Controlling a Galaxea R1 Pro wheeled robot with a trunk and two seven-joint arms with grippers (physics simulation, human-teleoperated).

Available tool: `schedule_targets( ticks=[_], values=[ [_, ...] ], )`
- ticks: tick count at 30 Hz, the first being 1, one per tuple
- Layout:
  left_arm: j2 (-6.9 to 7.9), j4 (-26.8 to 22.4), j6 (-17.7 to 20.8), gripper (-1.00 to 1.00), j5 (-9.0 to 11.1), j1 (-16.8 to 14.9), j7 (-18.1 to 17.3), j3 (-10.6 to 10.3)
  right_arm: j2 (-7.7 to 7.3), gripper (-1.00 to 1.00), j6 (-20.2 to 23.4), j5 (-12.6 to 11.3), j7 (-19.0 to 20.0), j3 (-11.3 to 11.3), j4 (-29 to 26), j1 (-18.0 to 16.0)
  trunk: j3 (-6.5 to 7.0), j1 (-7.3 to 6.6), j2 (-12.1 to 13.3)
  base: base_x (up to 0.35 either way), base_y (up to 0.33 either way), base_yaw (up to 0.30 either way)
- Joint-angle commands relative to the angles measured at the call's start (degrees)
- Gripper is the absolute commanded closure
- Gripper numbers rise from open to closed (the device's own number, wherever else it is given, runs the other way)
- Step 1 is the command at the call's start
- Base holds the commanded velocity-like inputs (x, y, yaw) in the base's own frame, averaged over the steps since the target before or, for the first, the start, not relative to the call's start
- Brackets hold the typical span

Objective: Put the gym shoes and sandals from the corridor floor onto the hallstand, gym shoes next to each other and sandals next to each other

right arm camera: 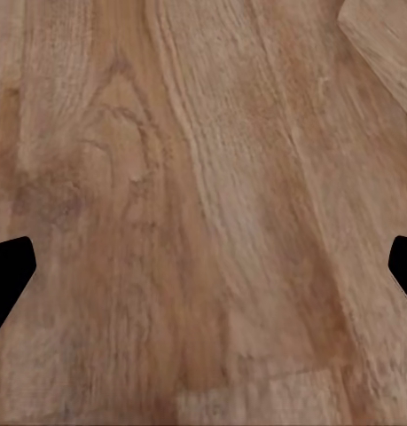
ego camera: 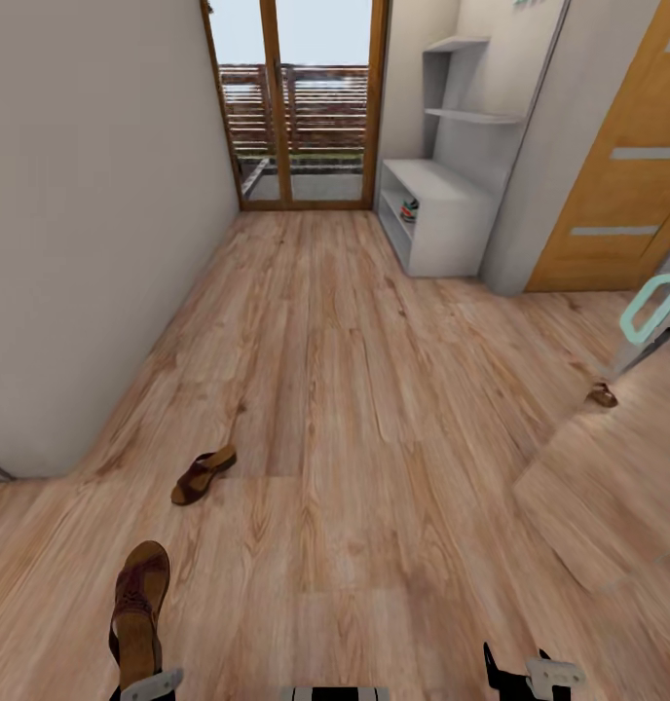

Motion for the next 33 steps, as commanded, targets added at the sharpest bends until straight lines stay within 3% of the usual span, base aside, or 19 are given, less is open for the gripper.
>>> schedule_targets(
  ticks=[1,33],
  values=[
    [0.01,0.0,-0.1,1.0,0.0,0.0,0.2,-0.1,0.0,-1.0,-0.2,-0.1,0.1,-0.2,0.0,0.0,-0.04,0.03,0.0,0.34,0.0,0.0],
    [0.01,0.0,-0.1,1.0,0.0,0.0,0.2,-0.1,0.0,-1.0,-0.2,-0.1,0.1,-0.1,0.0,0.0,-0.04,0.03,0.0,0.34,0.0,0.0]
  ],
)
